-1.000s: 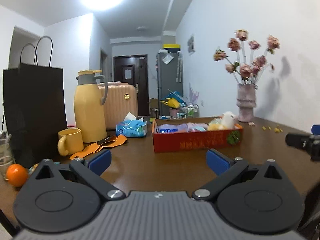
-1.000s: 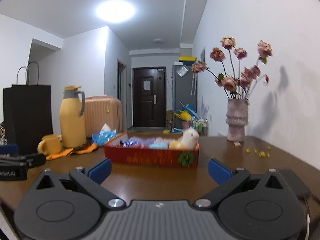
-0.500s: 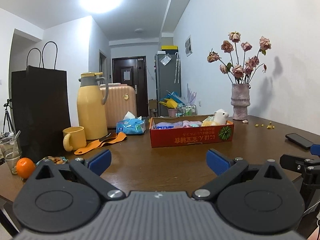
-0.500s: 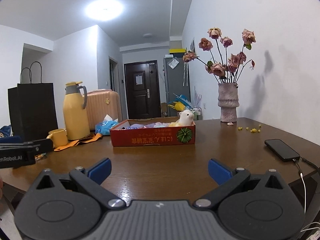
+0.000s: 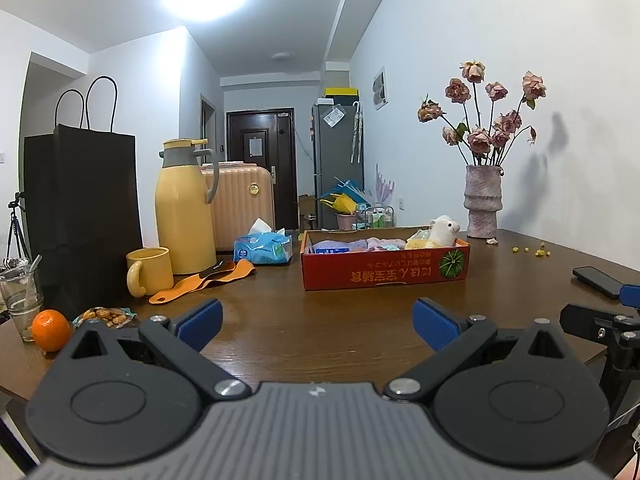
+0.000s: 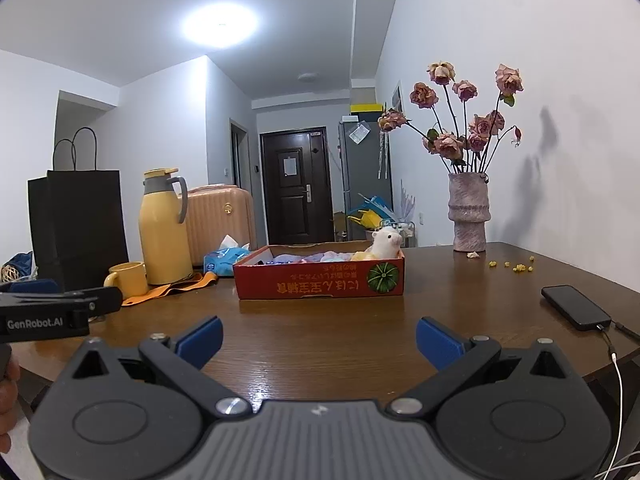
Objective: Organize soft objects
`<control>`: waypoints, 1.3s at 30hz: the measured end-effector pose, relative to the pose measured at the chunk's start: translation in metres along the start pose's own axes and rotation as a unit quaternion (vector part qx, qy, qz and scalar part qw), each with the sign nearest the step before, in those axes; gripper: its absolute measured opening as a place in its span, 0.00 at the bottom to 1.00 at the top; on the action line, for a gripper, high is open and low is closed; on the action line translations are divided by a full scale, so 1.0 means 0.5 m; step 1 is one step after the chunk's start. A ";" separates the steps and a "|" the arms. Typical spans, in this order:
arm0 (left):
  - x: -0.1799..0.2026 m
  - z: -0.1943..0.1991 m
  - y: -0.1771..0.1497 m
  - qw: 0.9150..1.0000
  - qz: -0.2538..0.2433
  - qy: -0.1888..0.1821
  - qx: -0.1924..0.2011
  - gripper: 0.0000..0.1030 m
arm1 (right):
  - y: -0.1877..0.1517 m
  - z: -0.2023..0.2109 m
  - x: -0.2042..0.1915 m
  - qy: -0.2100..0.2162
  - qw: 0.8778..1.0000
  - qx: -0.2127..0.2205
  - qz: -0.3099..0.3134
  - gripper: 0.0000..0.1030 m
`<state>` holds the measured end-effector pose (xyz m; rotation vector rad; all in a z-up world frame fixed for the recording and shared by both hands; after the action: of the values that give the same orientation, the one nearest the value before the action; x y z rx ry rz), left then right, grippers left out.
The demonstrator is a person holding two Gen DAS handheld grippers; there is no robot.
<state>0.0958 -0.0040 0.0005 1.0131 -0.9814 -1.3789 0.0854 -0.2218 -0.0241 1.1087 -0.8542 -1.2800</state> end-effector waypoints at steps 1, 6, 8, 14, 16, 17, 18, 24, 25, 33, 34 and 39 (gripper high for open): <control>0.000 -0.001 -0.001 1.000 0.000 0.000 -0.001 1.00 | -0.001 -0.001 0.000 0.000 1.000 -0.001 0.000 1.00; 0.001 -0.002 -0.002 1.000 -0.001 0.001 -0.002 1.00 | -0.003 -0.005 0.001 0.001 1.000 -0.006 -0.003 1.00; 0.001 -0.003 -0.002 1.000 -0.001 0.002 -0.002 1.00 | -0.003 -0.005 0.001 0.001 1.000 -0.006 -0.004 1.00; 0.001 -0.002 -0.002 1.000 -0.001 0.002 -0.001 1.00 | -0.001 -0.006 0.001 -0.001 1.000 -0.005 -0.002 1.00; 0.001 -0.003 -0.003 1.000 -0.001 0.001 -0.002 1.00 | -0.001 -0.005 0.001 -0.001 1.000 -0.002 -0.001 1.00; 0.001 -0.004 -0.001 1.000 -0.001 0.001 -0.003 1.00 | -0.001 -0.005 0.000 0.000 1.000 -0.003 -0.001 1.00; 0.001 -0.004 -0.001 1.000 -0.001 0.001 -0.003 1.00 | -0.001 -0.005 0.000 0.002 1.000 -0.002 -0.001 1.00; 0.002 -0.004 -0.001 1.000 -0.001 0.002 -0.003 1.00 | -0.001 -0.005 0.001 0.002 1.000 -0.003 -0.002 1.00; 0.003 -0.004 -0.001 1.000 -0.001 0.001 -0.003 1.00 | -0.002 -0.005 0.002 0.001 1.000 -0.003 -0.003 1.00; 0.002 -0.003 -0.002 1.000 -0.002 0.004 -0.002 1.00 | -0.003 -0.006 0.005 -0.001 1.000 -0.004 -0.005 1.00; 0.003 -0.002 -0.001 1.000 -0.004 0.005 -0.001 1.00 | -0.003 -0.007 0.005 0.000 1.000 -0.005 -0.005 1.00; 0.002 -0.002 -0.002 1.000 -0.006 0.003 -0.001 1.00 | -0.004 -0.007 0.006 -0.001 1.000 -0.004 -0.003 1.00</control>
<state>0.0963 -0.0052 -0.0006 1.0235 -0.9716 -1.3863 0.0885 -0.2239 -0.0271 1.1034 -0.8470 -1.2893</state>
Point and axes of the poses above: each gripper's, at about its wrist camera, not at the fingertips, and z roughly against the way its jaws point, x to its right, y to its top, the point moved 8 cm from there along -z, roughly the way its jaws point, and after that the axes turned 5 degrees about -x, right-handed, at the moved point
